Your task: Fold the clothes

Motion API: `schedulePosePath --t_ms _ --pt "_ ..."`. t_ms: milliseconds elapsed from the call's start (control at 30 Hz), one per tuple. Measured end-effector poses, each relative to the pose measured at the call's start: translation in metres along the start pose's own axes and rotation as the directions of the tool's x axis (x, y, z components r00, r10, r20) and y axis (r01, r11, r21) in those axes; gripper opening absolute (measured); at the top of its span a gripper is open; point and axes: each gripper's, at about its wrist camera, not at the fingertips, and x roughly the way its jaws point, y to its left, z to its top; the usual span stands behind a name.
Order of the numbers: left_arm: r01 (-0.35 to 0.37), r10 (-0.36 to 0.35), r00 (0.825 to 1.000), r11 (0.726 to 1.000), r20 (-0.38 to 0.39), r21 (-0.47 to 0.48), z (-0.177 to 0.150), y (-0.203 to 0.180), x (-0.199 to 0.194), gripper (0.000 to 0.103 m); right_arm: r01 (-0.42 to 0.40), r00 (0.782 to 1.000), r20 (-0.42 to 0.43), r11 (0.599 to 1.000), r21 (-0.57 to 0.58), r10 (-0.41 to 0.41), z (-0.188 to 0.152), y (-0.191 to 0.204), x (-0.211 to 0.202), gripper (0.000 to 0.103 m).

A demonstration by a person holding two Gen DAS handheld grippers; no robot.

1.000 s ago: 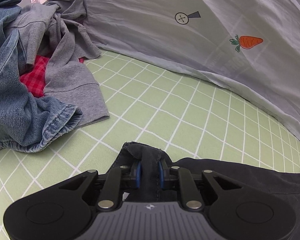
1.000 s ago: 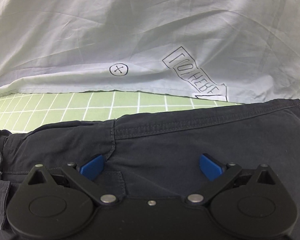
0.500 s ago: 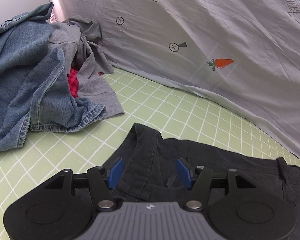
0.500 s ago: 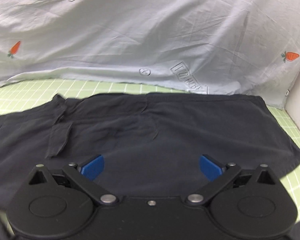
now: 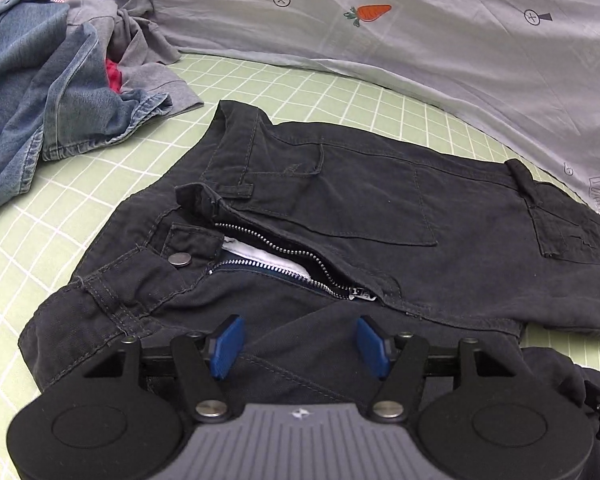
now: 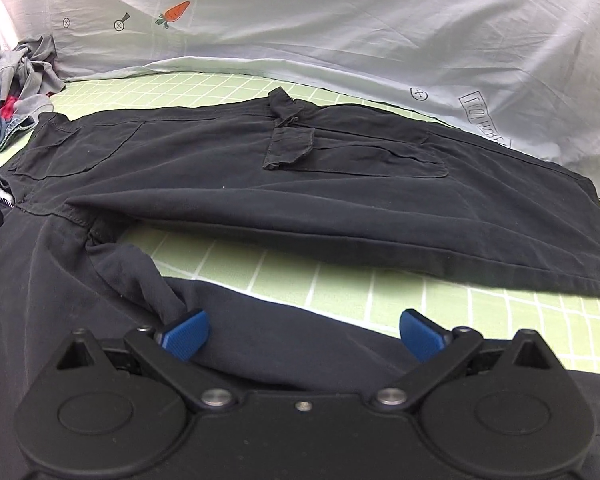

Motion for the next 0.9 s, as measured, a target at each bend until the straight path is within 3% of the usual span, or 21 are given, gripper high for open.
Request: schedulePosePath --t_ms 200,367,600,767,900 --pt "0.012 -0.012 1.000 1.000 -0.018 -0.022 0.002 0.007 0.005 0.065 -0.042 0.999 0.032 0.999 0.000 0.042 -0.007 0.000 -0.029 0.103" --pt "0.004 -0.004 1.000 1.000 -0.019 0.029 0.001 0.000 0.008 0.072 0.092 0.995 -0.027 0.996 0.011 -0.092 -0.021 -0.004 -0.013 0.103" --pt "0.018 -0.017 1.000 0.999 -0.010 0.034 -0.003 0.004 0.012 0.074 0.150 0.988 -0.066 0.966 0.213 -0.139 -0.002 -0.038 0.018 0.103" --pt "0.006 -0.006 1.000 0.999 -0.001 0.053 -0.005 0.000 0.013 0.076 0.221 0.975 -0.082 0.945 0.241 -0.207 0.006 -0.053 0.031 0.103" --pt "-0.005 0.005 1.000 0.998 0.000 0.059 -0.005 -0.001 0.012 0.076 0.271 0.962 -0.084 0.928 0.256 -0.258 0.003 -0.068 0.017 0.103"
